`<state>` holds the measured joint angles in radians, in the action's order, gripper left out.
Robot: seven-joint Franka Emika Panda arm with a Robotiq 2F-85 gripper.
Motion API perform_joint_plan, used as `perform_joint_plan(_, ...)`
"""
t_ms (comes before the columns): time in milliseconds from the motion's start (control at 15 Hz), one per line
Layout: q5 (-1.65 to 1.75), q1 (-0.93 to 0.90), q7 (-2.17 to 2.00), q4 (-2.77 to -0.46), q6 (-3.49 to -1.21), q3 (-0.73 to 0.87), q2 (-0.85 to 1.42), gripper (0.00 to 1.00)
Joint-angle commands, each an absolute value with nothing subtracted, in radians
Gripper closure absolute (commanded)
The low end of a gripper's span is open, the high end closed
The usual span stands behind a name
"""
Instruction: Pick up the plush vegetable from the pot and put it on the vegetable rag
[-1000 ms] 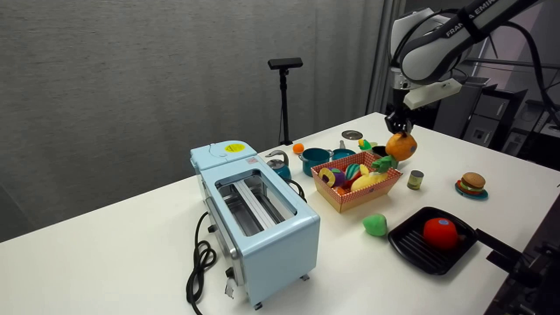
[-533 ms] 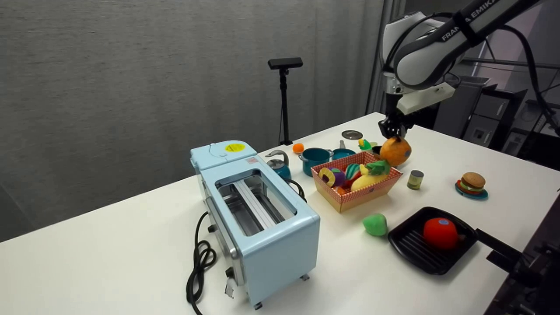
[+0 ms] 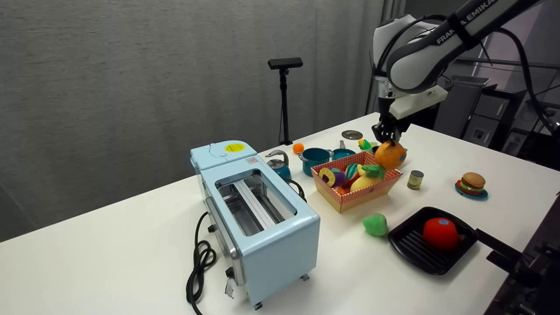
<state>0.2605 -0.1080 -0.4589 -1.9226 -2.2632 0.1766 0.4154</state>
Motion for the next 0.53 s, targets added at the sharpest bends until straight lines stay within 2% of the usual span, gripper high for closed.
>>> perform_joint_plan(0, 0.283, -0.123, -0.502, -1.86, -2.208, 0.164, 0.449, 0.98)
perform_joint_plan(467, 0.27, -0.111, -0.48, -1.698, -2.107, 0.162, 0.51, 0.98)
